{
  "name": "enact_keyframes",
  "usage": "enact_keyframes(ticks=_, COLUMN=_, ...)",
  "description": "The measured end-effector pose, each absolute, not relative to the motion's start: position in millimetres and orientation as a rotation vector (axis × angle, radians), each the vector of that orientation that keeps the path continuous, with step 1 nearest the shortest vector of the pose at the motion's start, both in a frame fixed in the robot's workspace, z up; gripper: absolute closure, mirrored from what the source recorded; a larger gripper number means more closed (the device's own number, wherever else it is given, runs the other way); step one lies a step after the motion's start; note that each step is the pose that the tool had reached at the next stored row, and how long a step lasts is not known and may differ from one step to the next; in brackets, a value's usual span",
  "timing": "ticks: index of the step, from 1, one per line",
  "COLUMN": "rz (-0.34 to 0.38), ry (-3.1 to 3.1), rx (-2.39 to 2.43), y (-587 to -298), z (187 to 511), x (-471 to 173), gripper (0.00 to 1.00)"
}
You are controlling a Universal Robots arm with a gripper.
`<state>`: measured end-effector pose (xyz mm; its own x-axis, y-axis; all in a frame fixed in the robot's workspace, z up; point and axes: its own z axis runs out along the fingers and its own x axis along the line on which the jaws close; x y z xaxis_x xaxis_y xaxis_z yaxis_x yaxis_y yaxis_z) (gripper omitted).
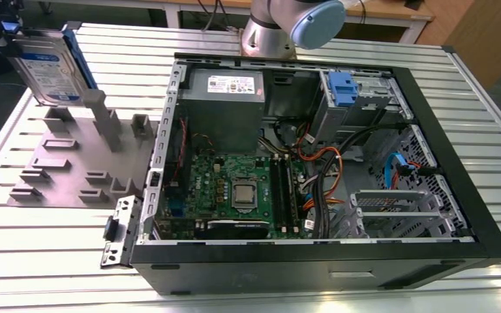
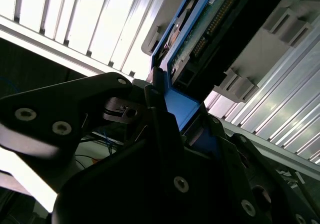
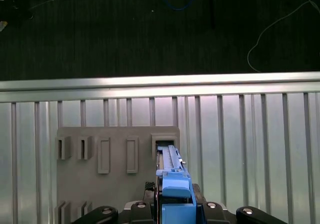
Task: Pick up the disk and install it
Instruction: 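Pick up the disk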
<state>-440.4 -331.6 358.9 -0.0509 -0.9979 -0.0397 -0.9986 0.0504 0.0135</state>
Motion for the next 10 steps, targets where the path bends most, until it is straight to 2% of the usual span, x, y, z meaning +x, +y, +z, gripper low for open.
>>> enact_keyframes(ticks=10, rz=0.058, ry=2.263, rx=-2.15, y=-331.6, z=363.6, x=-440.4, gripper=0.64)
